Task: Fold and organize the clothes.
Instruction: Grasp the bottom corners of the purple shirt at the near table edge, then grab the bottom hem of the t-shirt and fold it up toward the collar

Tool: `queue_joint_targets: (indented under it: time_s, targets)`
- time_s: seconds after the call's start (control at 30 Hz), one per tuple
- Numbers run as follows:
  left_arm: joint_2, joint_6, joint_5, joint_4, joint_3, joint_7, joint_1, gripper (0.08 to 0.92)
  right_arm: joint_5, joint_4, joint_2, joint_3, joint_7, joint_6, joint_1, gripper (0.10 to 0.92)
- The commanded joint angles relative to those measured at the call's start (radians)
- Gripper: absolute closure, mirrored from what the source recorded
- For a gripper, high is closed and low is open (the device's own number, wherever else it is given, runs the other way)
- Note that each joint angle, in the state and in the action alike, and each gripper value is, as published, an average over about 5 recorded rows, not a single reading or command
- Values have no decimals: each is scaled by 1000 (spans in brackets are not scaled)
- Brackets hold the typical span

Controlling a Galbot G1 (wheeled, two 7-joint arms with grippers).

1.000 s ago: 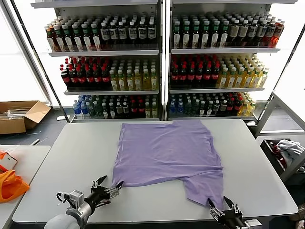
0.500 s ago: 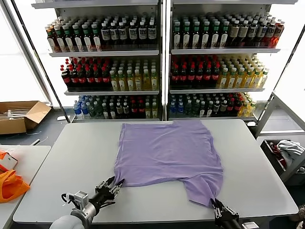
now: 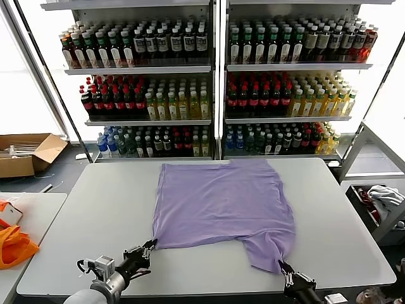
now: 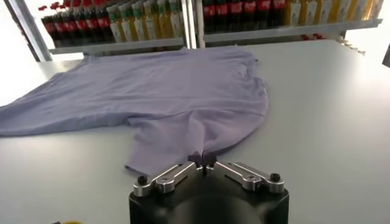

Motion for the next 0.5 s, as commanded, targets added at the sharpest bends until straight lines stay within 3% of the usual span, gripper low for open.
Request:
queue_joint_targets:
  time_s: [0.03, 0.5]
  targets:
    - [-1, 4, -17, -134, -72, -20, 97, 911, 47, 64, -25, 35, -45, 73, -63, 918]
    - [-39, 36, -13, -274, -241, -11, 374, 911, 36, 193, -32, 177, -86, 130, -380, 918]
